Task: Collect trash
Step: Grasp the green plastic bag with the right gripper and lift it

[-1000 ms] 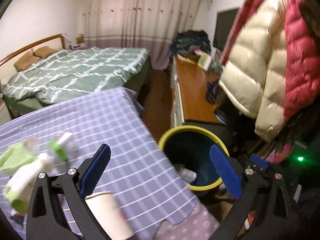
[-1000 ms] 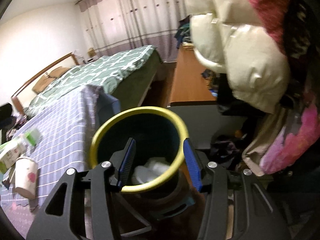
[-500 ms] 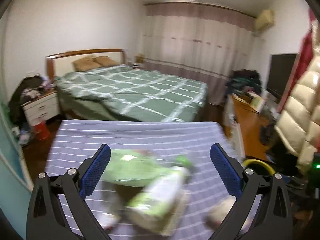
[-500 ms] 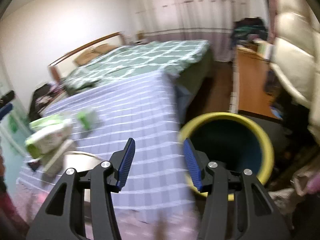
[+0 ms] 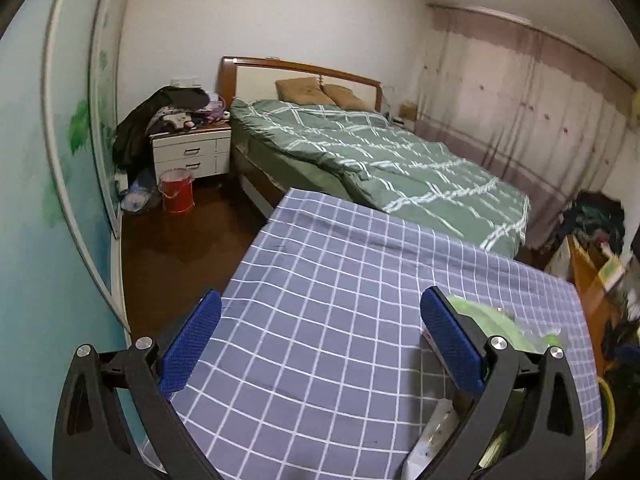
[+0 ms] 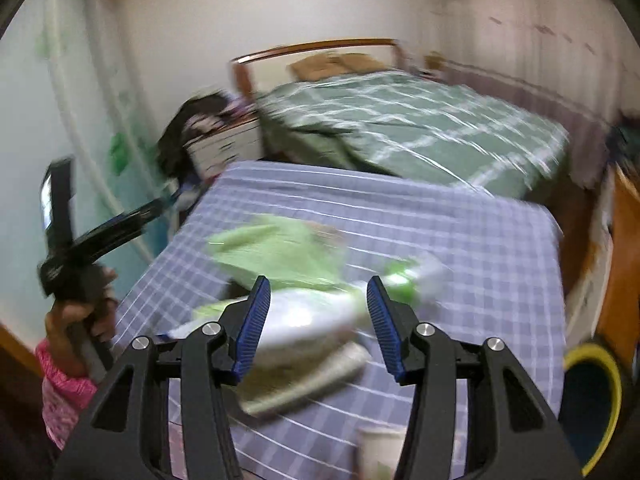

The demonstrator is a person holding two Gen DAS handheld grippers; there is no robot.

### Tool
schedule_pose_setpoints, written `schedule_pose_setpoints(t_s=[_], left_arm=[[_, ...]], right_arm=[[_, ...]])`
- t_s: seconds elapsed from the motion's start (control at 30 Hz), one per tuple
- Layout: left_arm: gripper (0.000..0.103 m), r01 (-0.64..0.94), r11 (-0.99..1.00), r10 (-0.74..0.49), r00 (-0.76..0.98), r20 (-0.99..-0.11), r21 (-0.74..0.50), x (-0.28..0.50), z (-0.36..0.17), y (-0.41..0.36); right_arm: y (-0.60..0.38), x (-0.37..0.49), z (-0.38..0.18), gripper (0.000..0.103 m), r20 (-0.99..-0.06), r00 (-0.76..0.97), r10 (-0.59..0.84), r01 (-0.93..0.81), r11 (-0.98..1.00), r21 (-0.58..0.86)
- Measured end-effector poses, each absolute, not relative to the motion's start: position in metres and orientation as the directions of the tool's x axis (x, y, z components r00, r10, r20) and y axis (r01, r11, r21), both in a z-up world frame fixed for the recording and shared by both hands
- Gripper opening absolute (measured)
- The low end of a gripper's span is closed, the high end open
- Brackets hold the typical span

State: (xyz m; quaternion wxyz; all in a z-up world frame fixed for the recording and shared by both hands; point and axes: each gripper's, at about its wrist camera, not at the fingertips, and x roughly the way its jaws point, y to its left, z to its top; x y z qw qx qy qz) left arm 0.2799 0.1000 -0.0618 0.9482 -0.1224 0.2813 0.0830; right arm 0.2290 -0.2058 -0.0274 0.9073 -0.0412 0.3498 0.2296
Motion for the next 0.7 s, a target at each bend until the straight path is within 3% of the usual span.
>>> schedule_pose_setpoints(t_s=[0.17,0.4,0.43,0.47,0.5,0.57,0.7], left_arm=[[0.098,-0.287,0.944,0.175,0.851,-0.495,-0.160,0.264,-0.057,0.108],[0.098,-0.320,0.934,0.212,0.856,-0.473,-0.161,0.255,-0.051,0.119],[0.098,-0.317,0.934,0.207,0.856,-0.474,-0.165,0.255,-0.052,0.119],[0.098,-0.317,0.934,0.206,0.856,-0.474,-0.166,0.255,-0.051,0.119],[0.098,-0.317,0.934,0.206,0.855,-0.475,-0.166,0.256,-0.051,0.118],[0.098,-0.314,0.934,0.201,0.855,-0.478,-0.169,0.256,-0.051,0.118],[0.098,-0.302,0.937,0.188,0.858,-0.479,-0.174,0.256,-0.052,0.116]], right_arm=[[-0.142,0.241,-0.036,0.048,-0.695,0.595,0.403,-0.547,0.837,0.017],[-0.102,0.260,-0.061,0.047,-0.739,0.584,0.336,-0.551,0.832,-0.057],[-0.099,0.264,-0.065,0.039,-0.746,0.588,0.313,-0.545,0.835,-0.079],[-0.096,0.267,-0.068,0.020,-0.753,0.584,0.302,-0.539,0.838,-0.082],[-0.096,0.270,-0.070,0.012,-0.761,0.573,0.303,-0.536,0.841,-0.068],[-0.098,0.270,-0.069,0.006,-0.750,0.577,0.325,-0.538,0.841,-0.049],[-0.107,0.257,-0.050,0.005,-0.698,0.619,0.361,-0.536,0.843,-0.039]])
